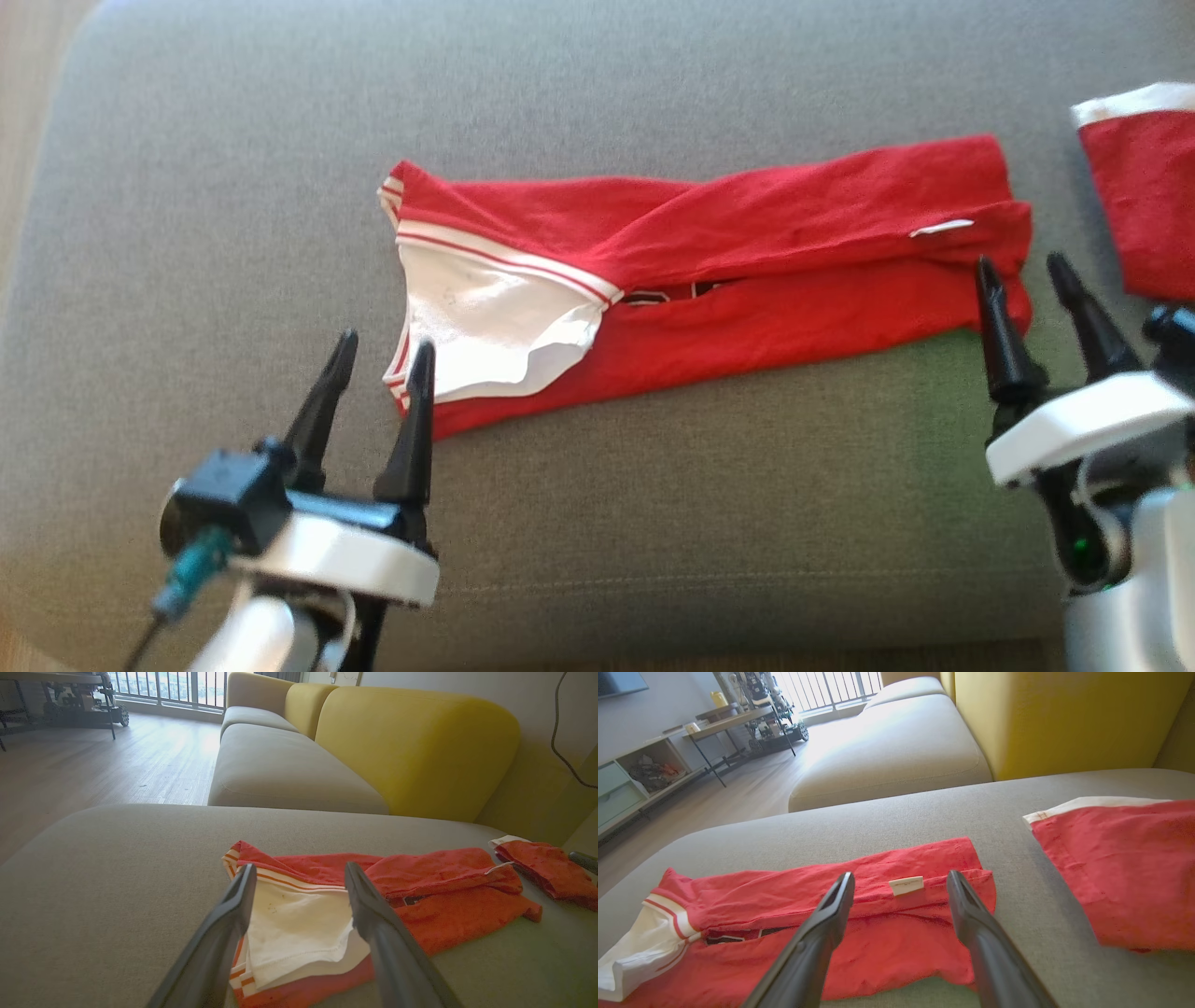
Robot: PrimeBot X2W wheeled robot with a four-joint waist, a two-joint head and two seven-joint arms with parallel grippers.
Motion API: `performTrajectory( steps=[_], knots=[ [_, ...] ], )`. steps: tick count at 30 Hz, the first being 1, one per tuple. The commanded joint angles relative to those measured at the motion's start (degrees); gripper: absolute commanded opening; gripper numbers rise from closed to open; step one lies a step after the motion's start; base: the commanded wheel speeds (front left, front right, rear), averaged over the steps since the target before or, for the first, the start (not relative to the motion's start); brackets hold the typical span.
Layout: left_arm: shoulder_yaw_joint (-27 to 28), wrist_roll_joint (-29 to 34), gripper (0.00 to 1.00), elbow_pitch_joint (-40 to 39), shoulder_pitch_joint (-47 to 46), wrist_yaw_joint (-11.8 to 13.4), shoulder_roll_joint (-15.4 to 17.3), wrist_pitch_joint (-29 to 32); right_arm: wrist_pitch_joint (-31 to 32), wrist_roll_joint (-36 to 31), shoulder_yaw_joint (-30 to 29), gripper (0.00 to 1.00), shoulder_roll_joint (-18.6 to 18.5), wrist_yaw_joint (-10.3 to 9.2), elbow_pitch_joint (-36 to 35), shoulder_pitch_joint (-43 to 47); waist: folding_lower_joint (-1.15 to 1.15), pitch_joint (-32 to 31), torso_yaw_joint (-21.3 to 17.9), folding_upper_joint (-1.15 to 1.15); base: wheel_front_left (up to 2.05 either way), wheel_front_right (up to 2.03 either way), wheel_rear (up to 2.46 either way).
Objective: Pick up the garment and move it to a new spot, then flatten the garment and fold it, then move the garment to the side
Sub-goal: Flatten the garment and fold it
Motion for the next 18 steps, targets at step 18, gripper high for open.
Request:
performTrajectory(
  steps=[18],
  knots=[
    [7.26,14.25,1.0,-0.54,6.09,-4.98,-8.53,-0.3,-1.26,-5.62,-6.79,1.0,0.51,-0.02,24.38,-11.73,0.0,-4.23,1.52,0.0,0.0,0.0,0.0]
  ],
)
